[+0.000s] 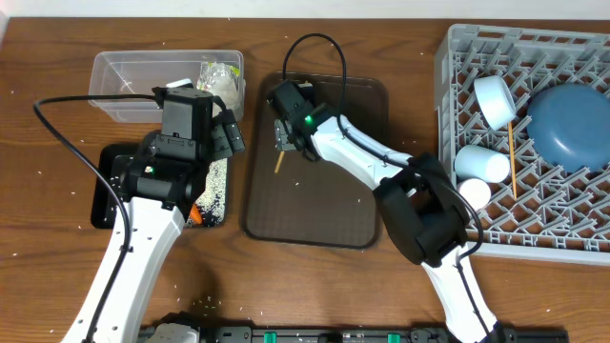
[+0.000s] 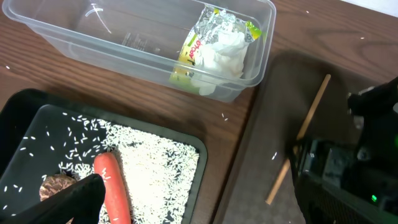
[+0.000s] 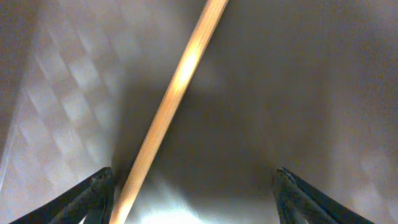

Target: Sort waste into correct bins and load items into the dishwasher rack

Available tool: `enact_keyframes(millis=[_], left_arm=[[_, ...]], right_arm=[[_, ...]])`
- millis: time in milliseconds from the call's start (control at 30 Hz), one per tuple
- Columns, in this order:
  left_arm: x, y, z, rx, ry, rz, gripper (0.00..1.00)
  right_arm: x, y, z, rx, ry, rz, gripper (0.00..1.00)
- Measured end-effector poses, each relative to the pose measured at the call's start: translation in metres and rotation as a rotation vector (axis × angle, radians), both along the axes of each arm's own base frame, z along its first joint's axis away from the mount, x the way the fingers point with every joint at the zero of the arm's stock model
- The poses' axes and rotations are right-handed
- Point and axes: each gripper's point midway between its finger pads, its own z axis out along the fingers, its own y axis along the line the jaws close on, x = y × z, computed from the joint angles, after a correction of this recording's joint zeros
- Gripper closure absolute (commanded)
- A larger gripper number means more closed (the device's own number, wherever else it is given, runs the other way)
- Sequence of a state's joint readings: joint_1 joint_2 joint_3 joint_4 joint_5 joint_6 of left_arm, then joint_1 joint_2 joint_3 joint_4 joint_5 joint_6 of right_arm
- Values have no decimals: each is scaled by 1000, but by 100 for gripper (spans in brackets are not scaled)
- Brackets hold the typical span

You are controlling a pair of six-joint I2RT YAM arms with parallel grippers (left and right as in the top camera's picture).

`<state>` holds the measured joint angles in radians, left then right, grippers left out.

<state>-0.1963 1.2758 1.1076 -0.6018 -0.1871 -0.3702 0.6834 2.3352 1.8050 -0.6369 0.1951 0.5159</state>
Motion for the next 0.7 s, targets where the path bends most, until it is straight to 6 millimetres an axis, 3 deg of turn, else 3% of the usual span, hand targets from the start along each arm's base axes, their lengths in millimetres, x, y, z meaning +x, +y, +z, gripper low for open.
enact_keyframes(millis=[100, 267, 400, 467, 633, 700], left_arm=[[0, 0, 0, 0, 0, 0, 2], [0, 0, 0, 0, 0, 0, 2], [0, 0, 0, 0, 0, 0, 2], [0, 0, 0, 0, 0, 0, 2], [0, 0, 0, 0, 0, 0, 2], [0, 0, 0, 0, 0, 0, 2]], right_arm=[[-13, -8, 2, -13, 93, 6, 33], [-15, -24, 7, 2, 177, 10, 51], [-5, -47, 8, 30, 220, -7, 77], [0, -61, 7, 41, 238, -31, 84], [13, -84, 7, 80, 254, -77, 82], [17, -86, 8, 115, 258, -74, 69]])
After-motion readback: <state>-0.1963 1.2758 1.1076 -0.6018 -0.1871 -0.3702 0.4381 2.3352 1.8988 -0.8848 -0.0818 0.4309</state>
